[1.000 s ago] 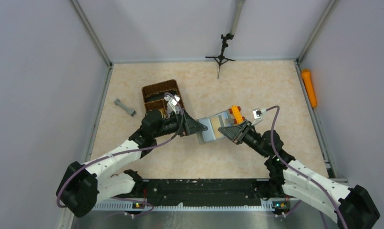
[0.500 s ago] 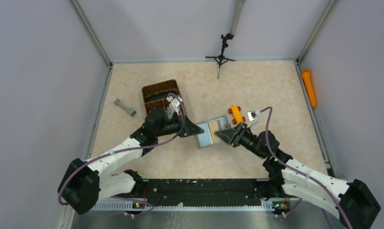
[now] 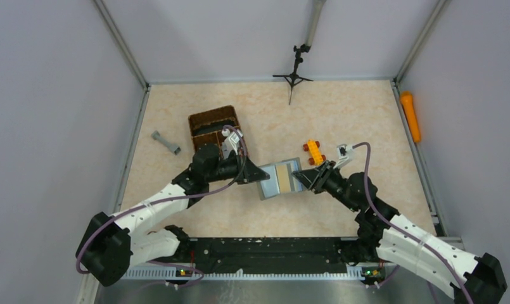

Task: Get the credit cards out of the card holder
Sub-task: Remove the credit card from the card holder.

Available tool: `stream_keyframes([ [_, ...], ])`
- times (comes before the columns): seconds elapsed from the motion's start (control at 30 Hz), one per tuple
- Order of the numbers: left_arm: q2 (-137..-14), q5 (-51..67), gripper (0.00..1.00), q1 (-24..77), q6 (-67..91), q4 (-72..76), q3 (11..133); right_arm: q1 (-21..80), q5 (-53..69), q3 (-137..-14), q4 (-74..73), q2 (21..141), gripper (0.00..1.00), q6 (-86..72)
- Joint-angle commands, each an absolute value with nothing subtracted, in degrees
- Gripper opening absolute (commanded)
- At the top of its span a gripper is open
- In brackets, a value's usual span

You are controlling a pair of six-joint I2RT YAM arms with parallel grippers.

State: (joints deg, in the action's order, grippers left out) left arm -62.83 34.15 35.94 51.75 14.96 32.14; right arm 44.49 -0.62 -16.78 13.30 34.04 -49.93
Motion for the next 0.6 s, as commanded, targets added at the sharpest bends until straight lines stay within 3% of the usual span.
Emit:
stream_keyframes([
  [0.0,-61.52,34.4,0.0,35.91,50.61,17.72,31.8,44.82,-1.57,-18.43,11.77,34.64,0.28,-49.86],
  [0.27,-62.78,34.64,0.0,35.39,49.75,17.72,31.63,44.82,-3.77,-18.99,9.07,33.07,0.27,-49.11],
  [0.37,-62.92,34.08,0.0,34.78,49.08,16.58,31.63,44.83,-3.4,-18.95,8.44,32.61,0.37,-48.51],
  [0.57,-63.3,35.03,0.0,34.17,50.31,17.63,31.64,44.81,2.64,-18.54,11.21,33.14,0.66,-45.35],
])
